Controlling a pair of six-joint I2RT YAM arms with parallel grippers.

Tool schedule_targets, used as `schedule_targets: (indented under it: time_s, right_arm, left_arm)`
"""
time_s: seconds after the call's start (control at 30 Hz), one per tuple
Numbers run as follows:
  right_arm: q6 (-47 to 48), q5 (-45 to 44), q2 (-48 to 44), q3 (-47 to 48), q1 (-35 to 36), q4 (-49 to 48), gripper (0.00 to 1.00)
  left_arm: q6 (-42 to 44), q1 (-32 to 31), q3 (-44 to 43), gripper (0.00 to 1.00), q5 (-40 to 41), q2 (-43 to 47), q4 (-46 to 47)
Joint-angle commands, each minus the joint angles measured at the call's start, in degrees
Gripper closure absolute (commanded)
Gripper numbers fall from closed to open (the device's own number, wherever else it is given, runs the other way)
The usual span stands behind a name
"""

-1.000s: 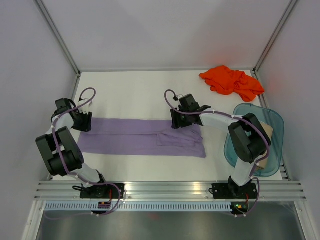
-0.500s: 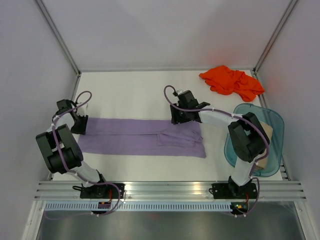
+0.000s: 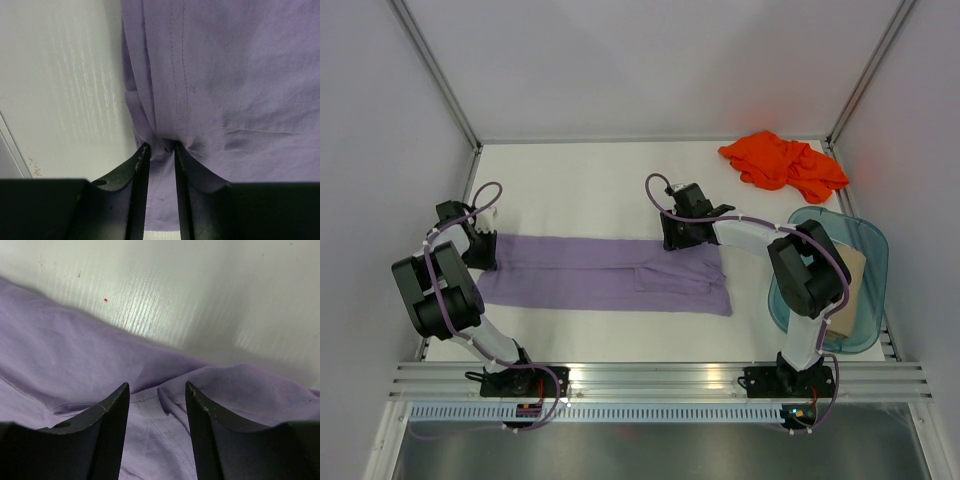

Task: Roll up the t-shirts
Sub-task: Fold the tshirt

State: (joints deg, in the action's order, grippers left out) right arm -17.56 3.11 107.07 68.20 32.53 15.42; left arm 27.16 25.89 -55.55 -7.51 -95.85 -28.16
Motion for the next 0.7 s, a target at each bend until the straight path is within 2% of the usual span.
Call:
schedule_targets:
  time_s: [0.0,0.13,0.3,0.47,0.67]
  right_arm:
    - [0.2,-0.5,1.0,1.7,0.4,-0.6,0.47]
    - [0.3,-0.4,1.0,1.5,0.3,-0.7,0.54]
    - [0.5,0.7,0.4,1.3,0.3,0.0,0.66]
    - [0.5,0.6,-1.5,0.8,0.7,1.4,0.56]
    - [1.5,-0.7,-3.4,0.3,1.8,3.0,0.56]
  left_arm:
    - [-2.8,-0.2,-1.7,0.69,-3.1,0.0,-0.3]
    - [-3.1,-0.2,-1.8,0.74,-3.7,0.0,-0.9]
    - [-3.3,-0.1,-1.8,0.71,-4.2,1.3,-1.1]
    - [-3.3,-0.2,-1.9,0.65,-4.6,1.4,-1.7]
    - [-3.6,-0.8,-2.0,0.65,-3.8,1.7,-1.6]
